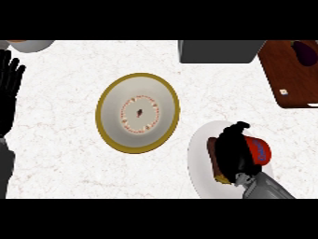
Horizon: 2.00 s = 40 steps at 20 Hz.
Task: Pick the can from the plate and place it in the bowl
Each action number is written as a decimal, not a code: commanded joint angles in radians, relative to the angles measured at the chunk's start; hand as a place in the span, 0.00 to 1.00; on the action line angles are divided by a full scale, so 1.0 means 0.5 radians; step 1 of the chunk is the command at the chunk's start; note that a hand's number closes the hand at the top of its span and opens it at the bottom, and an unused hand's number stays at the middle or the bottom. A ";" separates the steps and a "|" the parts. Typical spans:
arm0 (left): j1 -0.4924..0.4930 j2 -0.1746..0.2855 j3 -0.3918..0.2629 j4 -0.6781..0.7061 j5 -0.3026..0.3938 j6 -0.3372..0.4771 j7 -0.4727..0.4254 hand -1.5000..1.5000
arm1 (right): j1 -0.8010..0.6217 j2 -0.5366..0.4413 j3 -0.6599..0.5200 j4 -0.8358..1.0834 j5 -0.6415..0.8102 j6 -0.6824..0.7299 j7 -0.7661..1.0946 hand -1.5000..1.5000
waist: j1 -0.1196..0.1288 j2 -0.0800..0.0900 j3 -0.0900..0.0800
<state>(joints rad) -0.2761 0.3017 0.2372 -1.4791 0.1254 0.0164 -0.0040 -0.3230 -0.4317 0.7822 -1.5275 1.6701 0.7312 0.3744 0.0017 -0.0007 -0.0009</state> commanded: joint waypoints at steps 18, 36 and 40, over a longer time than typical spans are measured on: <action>-0.010 -0.050 -0.002 -0.046 0.015 -0.003 -0.019 0.50 | -0.205 -0.142 -1.282 0.393 -1.116 -0.747 -1.127 1.00 | 0.045 0.071 0.024; 0.081 -0.014 -0.012 -0.042 0.020 -0.091 -0.025 0.50 | -1.179 -0.487 -1.980 1.574 -1.796 -0.730 -2.374 1.00 | 0.072 0.014 0.003; 0.050 -0.038 -0.031 -0.107 -0.018 -0.017 0.036 0.50 | -1.338 -0.432 -2.003 1.545 -1.996 -0.336 -2.284 1.00 | 0.034 -0.003 0.001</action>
<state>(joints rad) -0.2582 0.2826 0.2220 -1.5061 0.1220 -0.0037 -0.0027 -0.9162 -0.6707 -0.1963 -0.7679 0.7503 0.4032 -0.7343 0.0292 0.0051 0.0007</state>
